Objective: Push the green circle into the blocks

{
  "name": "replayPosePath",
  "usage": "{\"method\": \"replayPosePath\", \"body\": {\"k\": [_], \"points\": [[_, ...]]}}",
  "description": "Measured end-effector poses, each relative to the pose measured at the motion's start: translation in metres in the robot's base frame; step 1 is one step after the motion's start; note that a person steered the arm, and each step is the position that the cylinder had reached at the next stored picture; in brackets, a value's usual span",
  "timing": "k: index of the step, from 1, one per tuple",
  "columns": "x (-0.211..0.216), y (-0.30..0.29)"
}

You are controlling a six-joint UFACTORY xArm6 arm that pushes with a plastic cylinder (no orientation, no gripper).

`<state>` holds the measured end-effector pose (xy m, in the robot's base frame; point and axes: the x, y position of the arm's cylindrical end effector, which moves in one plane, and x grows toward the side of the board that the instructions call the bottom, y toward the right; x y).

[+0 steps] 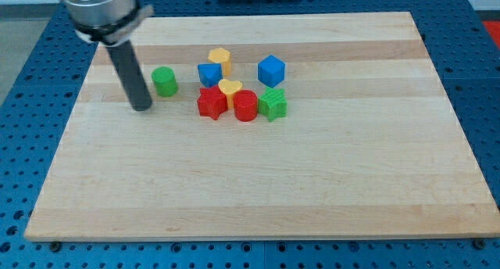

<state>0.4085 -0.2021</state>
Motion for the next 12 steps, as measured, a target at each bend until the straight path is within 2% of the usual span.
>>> {"method": "replayPosePath", "body": {"k": [1,2,4,6,8,9,10,11,12], "points": [[-0.050,-0.015],[-0.080,-0.003],[-0.053,0.010],[-0.053,0.073],[-0.053,0.079],[-0.103,0.062],[-0.140,0.103],[-0.133,0.136],[-0.119,0.134]]}}
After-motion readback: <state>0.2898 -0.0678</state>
